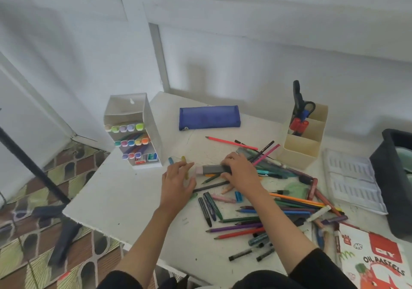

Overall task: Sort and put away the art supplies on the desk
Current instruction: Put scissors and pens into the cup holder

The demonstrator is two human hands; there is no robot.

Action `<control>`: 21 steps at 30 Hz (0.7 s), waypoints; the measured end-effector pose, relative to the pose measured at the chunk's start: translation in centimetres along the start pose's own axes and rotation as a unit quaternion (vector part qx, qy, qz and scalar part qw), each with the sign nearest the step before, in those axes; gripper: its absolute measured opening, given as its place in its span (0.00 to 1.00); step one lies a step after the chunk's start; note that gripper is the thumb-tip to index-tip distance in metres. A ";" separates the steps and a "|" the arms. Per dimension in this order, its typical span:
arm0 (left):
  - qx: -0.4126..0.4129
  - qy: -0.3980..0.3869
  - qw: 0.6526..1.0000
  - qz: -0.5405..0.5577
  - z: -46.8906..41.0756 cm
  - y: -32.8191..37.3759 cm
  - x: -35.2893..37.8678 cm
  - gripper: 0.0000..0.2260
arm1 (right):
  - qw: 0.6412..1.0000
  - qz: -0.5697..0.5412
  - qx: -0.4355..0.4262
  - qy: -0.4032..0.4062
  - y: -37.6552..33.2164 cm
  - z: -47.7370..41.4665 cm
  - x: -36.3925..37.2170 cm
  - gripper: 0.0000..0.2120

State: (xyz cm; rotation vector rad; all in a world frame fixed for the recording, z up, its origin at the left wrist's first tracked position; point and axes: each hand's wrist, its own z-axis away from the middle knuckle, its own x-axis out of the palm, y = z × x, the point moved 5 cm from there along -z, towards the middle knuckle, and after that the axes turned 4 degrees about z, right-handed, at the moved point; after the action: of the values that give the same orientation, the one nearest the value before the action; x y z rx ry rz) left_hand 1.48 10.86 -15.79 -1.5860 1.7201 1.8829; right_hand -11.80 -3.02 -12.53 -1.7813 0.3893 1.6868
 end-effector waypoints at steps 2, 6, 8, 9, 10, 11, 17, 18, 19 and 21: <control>-0.001 -0.013 1.000 -0.001 0.1 0.1 0.1 0.18 | 0.999 -0.030 0.010 0.026 0.3 0.3 -0.2 0.16; -0.005 -0.032 0.999 -0.043 0.1 0.4 0.0 0.16 | 0.979 -0.160 0.048 0.115 1.7 1.6 -1.4 0.13; -0.004 -0.038 0.997 -0.069 0.1 0.5 0.1 0.16 | 0.962 -0.224 0.062 0.145 2.3 2.5 -2.3 0.13; 0.000 -0.042 0.996 -0.078 0.0 0.7 0.3 0.16 | 0.954 -0.247 0.066 0.159 2.6 3.1 -2.8 0.12; 0.003 -0.043 0.996 -0.084 -0.1 0.8 0.4 0.16 | 0.947 -0.262 0.070 0.172 3.0 3.6 -3.2 0.12; 0.004 -0.044 0.995 -0.086 -0.2 1.0 0.5 0.16 | 0.942 -0.270 0.076 0.185 3.4 4.1 -3.7 0.12; 0.018 -0.008 0.995 -0.101 -2.0 2.8 1.0 0.13 | 0.911 -0.307 0.136 0.238 6.7 6.7 -7.0 0.12; 0.022 0.012 0.995 -0.099 -2.4 3.2 0.9 0.13 | 0.909 -0.300 0.147 0.250 7.3 7.1 -7.6 0.12; 0.028 0.027 0.995 -0.092 -3.0 3.9 0.8 0.13 | 0.906 -0.290 0.157 0.264 8.2 7.6 -8.2 0.12; 0.052 0.041 0.995 -0.072 -3.9 5.1 0.8 0.15 | 0.897 -0.282 0.179 0.290 9.6 8.3 -9.2 0.12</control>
State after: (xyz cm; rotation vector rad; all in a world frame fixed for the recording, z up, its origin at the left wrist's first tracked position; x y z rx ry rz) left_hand -0.14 5.67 -12.32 -1.7202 1.6560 1.6555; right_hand -25.34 -6.97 -5.71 -1.8437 0.3561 0.6210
